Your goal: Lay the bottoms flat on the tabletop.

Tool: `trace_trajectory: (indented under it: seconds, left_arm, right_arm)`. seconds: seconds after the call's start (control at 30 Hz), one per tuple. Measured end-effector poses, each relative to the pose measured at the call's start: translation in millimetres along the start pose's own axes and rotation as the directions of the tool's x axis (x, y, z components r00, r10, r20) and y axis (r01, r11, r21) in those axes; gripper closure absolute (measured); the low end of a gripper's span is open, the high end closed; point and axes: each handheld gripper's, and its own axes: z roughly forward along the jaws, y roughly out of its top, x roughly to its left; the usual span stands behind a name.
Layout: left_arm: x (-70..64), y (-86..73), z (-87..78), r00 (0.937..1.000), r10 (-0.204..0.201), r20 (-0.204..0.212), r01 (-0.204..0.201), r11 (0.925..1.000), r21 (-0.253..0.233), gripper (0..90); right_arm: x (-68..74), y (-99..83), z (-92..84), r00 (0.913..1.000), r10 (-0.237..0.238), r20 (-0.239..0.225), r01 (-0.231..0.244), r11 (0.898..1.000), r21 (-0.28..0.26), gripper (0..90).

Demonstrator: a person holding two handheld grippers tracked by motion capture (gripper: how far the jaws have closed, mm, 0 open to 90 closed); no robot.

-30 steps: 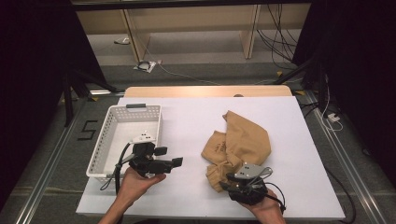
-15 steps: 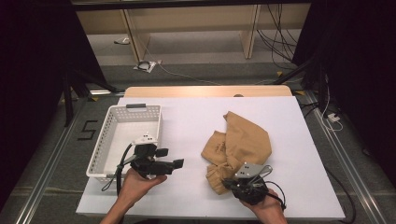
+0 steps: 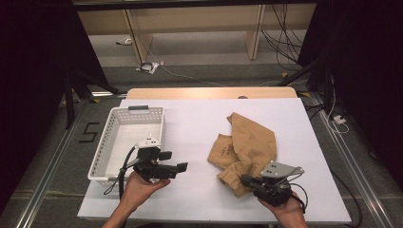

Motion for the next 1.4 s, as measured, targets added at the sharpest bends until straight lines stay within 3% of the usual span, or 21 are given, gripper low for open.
trace_trajectory:
  seconds: [0.37, 0.67, 0.8, 1.1, 1.4]
  left_arm:
    - [-1.7, -0.9, -0.2, 0.9999, 0.014, -0.002, -0.014, 0.9999, 0.003, 19.8]
    - [-9.6, -3.2, 7.7, 0.9996, 0.028, 0.005, -0.029, 0.9993, 0.026, 21.3]
    - [-13.6, -5.3, 15.5, 0.9992, 0.038, 0.014, -0.039, 0.9983, 0.044, 21.7]
    - [-28.8, -10.8, 54.3, 0.9949, 0.095, 0.034, -0.098, 0.9884, 0.116, 22.1]
    - [-30.9, -5.9, 78.4, 0.9935, 0.108, 0.034, -0.112, 0.9858, 0.125, 24.7]
  right_arm:
    - [-30.8, -0.7, -24.1, 0.9931, 0.103, 0.056, -0.098, 0.991, -0.091, 87.4]
    - [-44.5, -6.3, -27.2, 0.9856, 0.139, 0.096, -0.133, 0.988, -0.073, 87.3]
    - [-46.6, -8.7, -28.6, 0.9838, 0.148, 0.102, -0.141, 0.987, -0.072, 87.2]
    - [-46.7, -10.5, -29.8, 0.9834, 0.145, 0.110, -0.139, 0.989, -0.055, 87.1]
    - [-52.3, -13.8, -33.7, 0.9778, 0.162, 0.133, -0.156, 0.986, -0.052, 87.0]
